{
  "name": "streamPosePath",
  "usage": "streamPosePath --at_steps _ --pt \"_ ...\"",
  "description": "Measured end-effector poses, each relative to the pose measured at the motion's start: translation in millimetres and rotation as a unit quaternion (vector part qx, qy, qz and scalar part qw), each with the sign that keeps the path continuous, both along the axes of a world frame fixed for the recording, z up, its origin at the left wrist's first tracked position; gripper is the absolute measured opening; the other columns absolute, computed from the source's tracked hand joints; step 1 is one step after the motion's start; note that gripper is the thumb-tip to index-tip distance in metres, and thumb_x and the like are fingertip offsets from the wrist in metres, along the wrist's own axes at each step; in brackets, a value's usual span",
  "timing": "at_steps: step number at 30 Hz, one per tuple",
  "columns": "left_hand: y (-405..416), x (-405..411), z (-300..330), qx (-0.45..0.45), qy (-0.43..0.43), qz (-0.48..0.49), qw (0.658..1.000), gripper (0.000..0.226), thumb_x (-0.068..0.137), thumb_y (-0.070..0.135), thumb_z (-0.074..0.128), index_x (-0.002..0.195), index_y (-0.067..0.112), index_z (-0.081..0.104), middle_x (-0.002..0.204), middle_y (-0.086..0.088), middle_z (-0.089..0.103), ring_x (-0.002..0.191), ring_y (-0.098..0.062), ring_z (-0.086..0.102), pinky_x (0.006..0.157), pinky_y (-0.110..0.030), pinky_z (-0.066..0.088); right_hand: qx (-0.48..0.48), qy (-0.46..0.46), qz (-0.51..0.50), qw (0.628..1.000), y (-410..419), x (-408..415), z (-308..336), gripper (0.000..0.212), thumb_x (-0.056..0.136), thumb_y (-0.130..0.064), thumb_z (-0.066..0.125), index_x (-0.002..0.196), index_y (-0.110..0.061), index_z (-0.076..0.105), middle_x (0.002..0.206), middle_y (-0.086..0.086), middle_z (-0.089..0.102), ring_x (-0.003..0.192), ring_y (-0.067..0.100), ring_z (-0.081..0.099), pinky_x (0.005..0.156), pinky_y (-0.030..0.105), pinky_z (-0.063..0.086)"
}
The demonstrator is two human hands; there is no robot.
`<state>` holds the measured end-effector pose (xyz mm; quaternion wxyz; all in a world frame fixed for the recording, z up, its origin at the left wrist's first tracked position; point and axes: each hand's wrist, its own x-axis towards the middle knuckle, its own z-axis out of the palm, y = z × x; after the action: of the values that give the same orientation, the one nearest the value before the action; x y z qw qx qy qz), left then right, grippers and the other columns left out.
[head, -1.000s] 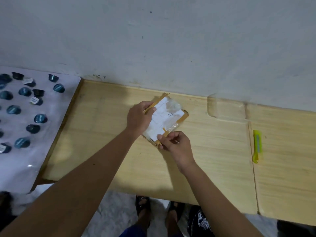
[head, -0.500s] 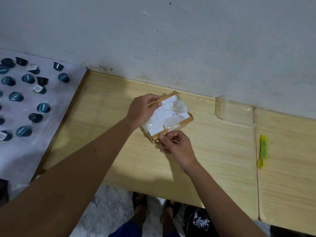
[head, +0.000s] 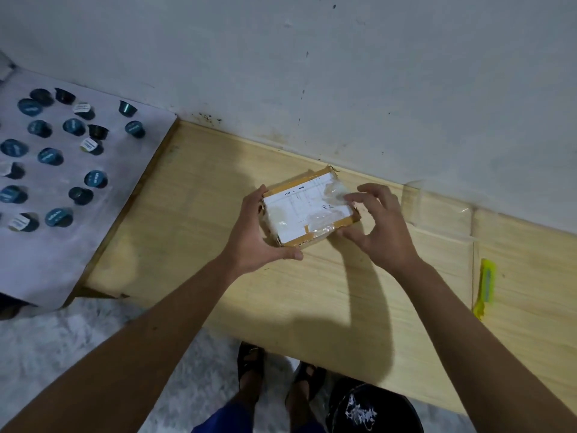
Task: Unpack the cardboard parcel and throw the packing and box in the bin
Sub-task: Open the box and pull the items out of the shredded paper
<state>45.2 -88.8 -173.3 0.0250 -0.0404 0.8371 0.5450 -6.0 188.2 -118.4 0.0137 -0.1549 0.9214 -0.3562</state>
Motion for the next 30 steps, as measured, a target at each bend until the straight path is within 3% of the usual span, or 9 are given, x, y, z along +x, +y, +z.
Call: streamPosePath --at_steps 4,7,11,15,19,22,26,30 --pt "-3 2 0 -0.033 0.006 -0.032 0.999 0.154 0.034 0.063 0.100 0.159 0.029 0.018 0.155 0.008 0.032 0.142 -0.010 0.042 0.115 -0.038 0.044 -0.006 -0.002 0.063 0.998 2 -9 0 0.056 0.073 -0.016 0.091 0.125 -0.013 0.071 0.133 0.003 0.057 0.099 0.025 0.066 0.092 0.042 0.057" --pt "-5 0 -2 -0.044 0.020 -0.040 0.998 0.148 0.039 0.054 0.102 0.159 0.021 0.021 0.155 0.003 0.035 0.141 -0.014 0.044 0.114 -0.043 0.046 0.012 0.035 0.081 0.996 7 -11 0 0.048 0.081 -0.025 0.087 0.125 -0.016 0.071 0.133 0.000 0.059 0.102 0.019 0.067 0.092 0.040 0.056" --pt "-6 0 -2 -0.044 0.019 -0.047 0.998 0.144 0.040 0.048 0.102 0.158 0.023 0.024 0.155 0.003 0.036 0.142 -0.012 0.044 0.116 -0.034 0.042 0.042 0.085 0.085 0.992 12 -8 2 0.039 0.086 -0.032 0.081 0.120 -0.016 0.071 0.129 -0.001 0.064 0.106 0.016 0.067 0.088 0.036 0.057" --pt "-6 -4 5 -0.065 0.028 -0.090 0.993 0.138 0.043 0.051 0.103 0.156 0.029 0.027 0.155 0.010 0.035 0.140 -0.001 0.042 0.109 -0.012 0.036 -0.020 0.177 0.047 0.983 8 -22 18 0.022 0.096 -0.029 0.072 0.109 -0.012 0.072 0.109 0.001 0.070 0.094 0.015 0.070 0.083 0.032 0.058" --pt "-2 -7 12 -0.084 0.002 -0.114 0.990 0.138 0.042 0.058 0.101 0.156 0.028 0.029 0.151 0.011 0.040 0.140 -0.010 0.045 0.116 -0.035 0.041 -0.061 0.164 0.007 0.985 0 -55 40 0.016 0.097 -0.030 0.069 0.108 -0.018 0.068 0.092 -0.006 0.072 0.079 0.003 0.068 0.077 0.017 0.055" --pt "-2 -7 13 -0.116 -0.014 -0.121 0.986 0.147 0.044 0.063 0.099 0.162 0.020 0.022 0.160 0.008 0.033 0.147 -0.012 0.038 0.122 -0.038 0.036 -0.069 0.134 -0.005 0.989 -2 -73 42 0.012 0.094 -0.022 0.073 0.105 -0.021 0.066 0.081 -0.010 0.070 0.076 -0.002 0.067 0.074 0.010 0.051" --pt "-4 -8 8 -0.139 -0.035 -0.118 0.983 0.155 0.047 0.070 0.095 0.167 0.021 0.009 0.170 0.013 0.018 0.154 -0.003 0.022 0.126 -0.026 0.023 -0.069 0.096 -0.006 0.993 -5 -91 33 0.009 0.093 -0.015 0.072 0.098 -0.021 0.069 0.078 -0.005 0.070 0.075 0.005 0.067 0.073 0.020 0.056" --pt "-5 -6 6 -0.134 -0.030 -0.119 0.983 0.156 0.050 0.076 0.090 0.166 0.029 -0.002 0.152 0.052 -0.011 0.136 0.034 -0.007 0.108 0.006 0.001 -0.106 0.006 -0.029 0.994 -9 -101 22 0.009 0.093 -0.016 0.073 0.102 -0.016 0.070 0.084 0.001 0.074 0.077 0.017 0.075 0.078 0.033 0.062"
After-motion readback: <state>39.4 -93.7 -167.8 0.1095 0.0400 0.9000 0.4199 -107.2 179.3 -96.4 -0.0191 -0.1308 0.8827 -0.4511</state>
